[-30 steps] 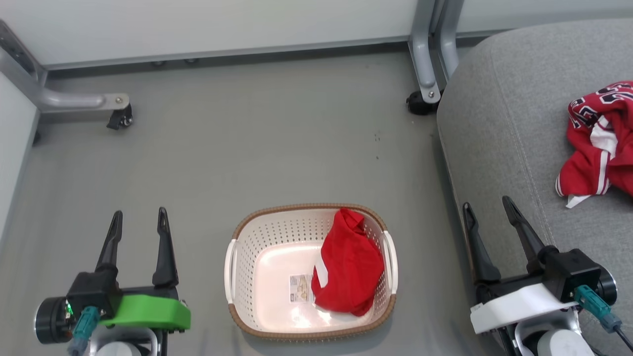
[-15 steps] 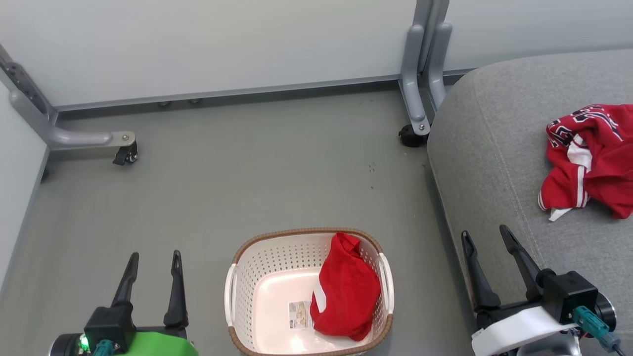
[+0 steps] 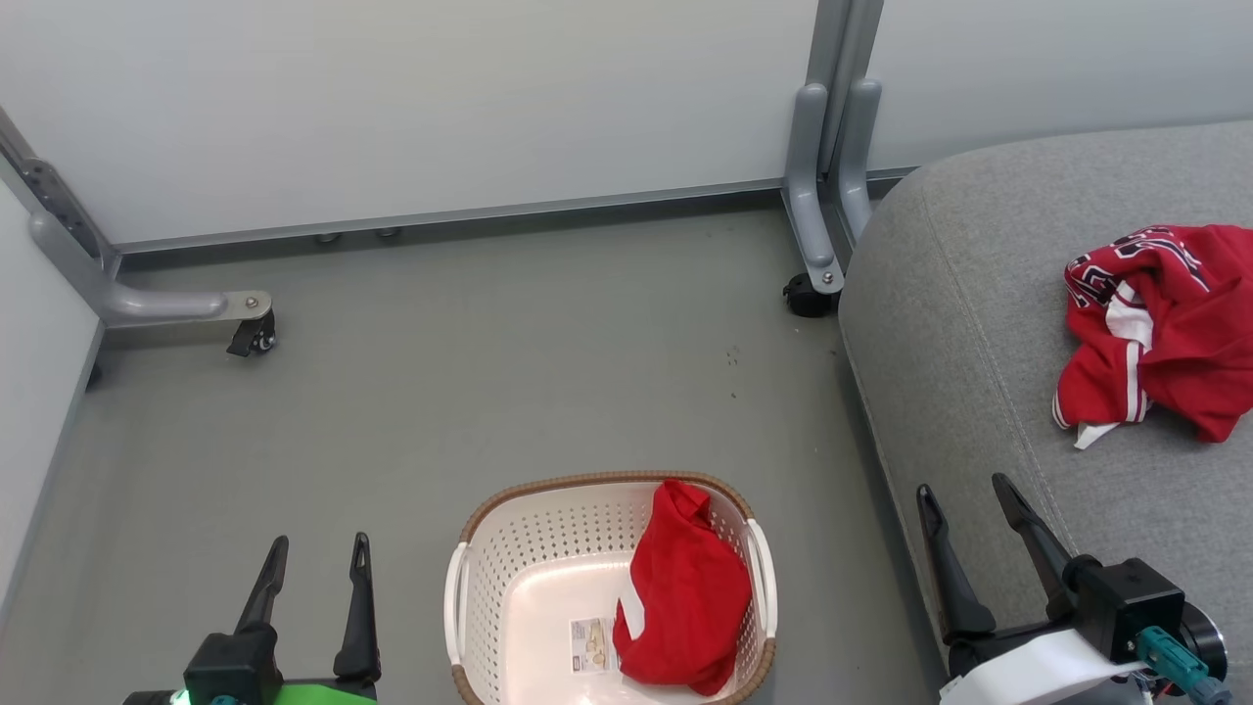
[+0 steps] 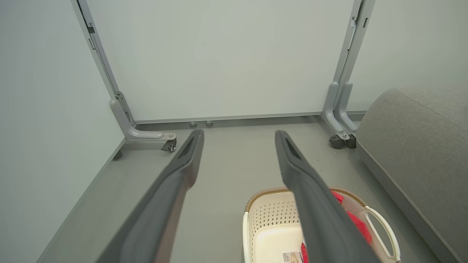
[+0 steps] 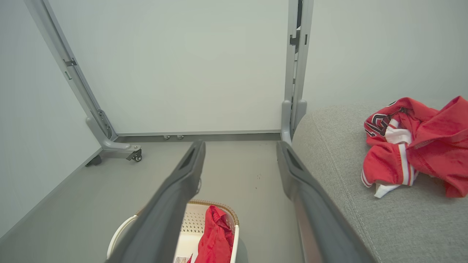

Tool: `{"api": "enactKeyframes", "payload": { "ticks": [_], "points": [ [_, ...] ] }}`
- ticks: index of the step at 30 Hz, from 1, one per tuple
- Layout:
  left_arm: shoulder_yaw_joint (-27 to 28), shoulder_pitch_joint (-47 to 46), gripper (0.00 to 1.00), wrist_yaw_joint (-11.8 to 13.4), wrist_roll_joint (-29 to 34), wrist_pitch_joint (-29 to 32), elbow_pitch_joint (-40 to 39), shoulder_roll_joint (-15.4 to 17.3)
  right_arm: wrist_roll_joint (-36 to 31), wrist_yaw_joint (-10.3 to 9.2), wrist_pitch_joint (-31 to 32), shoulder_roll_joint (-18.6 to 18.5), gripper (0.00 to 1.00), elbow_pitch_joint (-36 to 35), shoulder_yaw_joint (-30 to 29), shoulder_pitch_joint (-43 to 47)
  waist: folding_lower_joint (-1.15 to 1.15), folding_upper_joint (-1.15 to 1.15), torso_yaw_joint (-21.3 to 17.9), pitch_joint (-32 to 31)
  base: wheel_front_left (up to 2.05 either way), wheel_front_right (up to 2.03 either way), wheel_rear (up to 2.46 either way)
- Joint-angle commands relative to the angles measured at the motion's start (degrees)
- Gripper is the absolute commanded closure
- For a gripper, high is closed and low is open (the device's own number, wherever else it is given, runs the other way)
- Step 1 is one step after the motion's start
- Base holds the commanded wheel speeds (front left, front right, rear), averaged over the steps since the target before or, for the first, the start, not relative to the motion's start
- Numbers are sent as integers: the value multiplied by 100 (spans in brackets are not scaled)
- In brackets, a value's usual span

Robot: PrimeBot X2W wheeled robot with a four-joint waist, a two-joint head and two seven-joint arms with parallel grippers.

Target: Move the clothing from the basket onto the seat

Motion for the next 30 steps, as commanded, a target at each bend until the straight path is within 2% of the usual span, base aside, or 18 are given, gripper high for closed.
{"api": "enactKeyframes", "payload": {
  "ticks": [1,18,22,30],
  "points": [
    [30,38,0,-27,55,-17,4,-7,-28,-1,8,-12,0,-43,-9,37,0,0,5,5,0,0,0],
    [69,-184,0,-136,184,-18,95,-89,0,-1,23,-12,0,-122,11,-92,0,0,39,144,0,0,0],
    [-75,-402,0,-192,314,-18,173,-78,11,-1,-1,-12,0,-156,-7,-177,0,0,9,338,0,0,0],
    [-828,-1331,0,-347,533,-17,703,-167,10,-1,-116,-12,0,-290,-84,-573,0,0,-175,1172,0,0,0]
  ]
}}
